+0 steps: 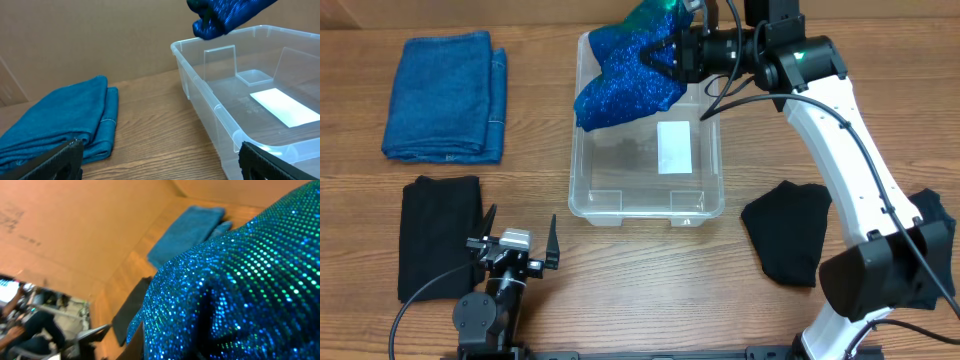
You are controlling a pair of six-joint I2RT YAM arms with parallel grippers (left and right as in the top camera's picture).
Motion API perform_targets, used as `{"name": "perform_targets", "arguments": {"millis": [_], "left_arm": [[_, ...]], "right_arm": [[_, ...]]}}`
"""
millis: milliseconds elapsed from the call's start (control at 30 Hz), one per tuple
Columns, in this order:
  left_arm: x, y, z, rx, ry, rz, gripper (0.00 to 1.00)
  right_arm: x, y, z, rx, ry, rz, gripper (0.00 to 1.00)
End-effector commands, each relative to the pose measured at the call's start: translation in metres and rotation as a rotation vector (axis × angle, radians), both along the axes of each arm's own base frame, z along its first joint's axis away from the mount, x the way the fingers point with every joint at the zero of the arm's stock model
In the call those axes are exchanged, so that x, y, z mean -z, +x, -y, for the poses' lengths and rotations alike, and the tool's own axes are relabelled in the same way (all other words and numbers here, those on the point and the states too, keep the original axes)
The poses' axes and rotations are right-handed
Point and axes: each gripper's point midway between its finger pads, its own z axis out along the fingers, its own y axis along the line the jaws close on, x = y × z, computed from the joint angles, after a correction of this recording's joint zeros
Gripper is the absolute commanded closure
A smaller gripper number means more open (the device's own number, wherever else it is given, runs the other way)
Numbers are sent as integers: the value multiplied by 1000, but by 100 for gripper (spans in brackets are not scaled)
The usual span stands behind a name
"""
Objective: Pack container
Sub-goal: 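Lift the blue fabric with the right gripper and lower it into the bin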
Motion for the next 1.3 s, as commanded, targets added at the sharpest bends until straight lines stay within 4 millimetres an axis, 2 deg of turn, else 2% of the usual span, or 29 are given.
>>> {"name": "perform_targets", "arguments": {"millis": [0,200,233,300,633,667,700,800,900,967,1033,1067,1133,1200,1267], "left_arm": [[0,0,-2,-11,14,5,0],[0,0,-2,-11,14,5,0],[0,0,-2,-11,14,5,0],[0,0,-2,-11,14,5,0],[0,0,-2,-11,14,5,0],[0,0,-2,-11,14,5,0],[0,0,-2,-11,14,5,0],[0,0,-2,-11,15,5,0],[0,0,-2,-11,15,5,0],[0,0,-2,-11,14,5,0],[0,0,-2,-11,14,5,0],[0,0,-2,-11,14,5,0],[0,0,-2,-11,14,5,0],[0,0,-2,-11,14,5,0],[0,0,-2,-11,14,5,0]], "right_arm": [[18,25,2,64,-12,-24,96],[75,46,-8,56,-39,-106,96],[90,51,-9,57,-47,-129,96],[105,56,-11,57,-51,-141,96],[148,65,-15,52,-71,-207,94],[151,65,-16,52,-73,-213,86],[160,67,-15,62,-87,-225,67],[182,80,5,205,-212,-248,46],[197,86,28,311,-320,-272,38],[205,89,49,392,-413,-290,36],[203,93,70,476,-518,-280,34],[194,95,83,511,-587,-256,34],[175,96,92,534,-649,-214,30],[145,96,98,578,-688,-175,27],[120,96,98,591,-681,-146,25]]}}
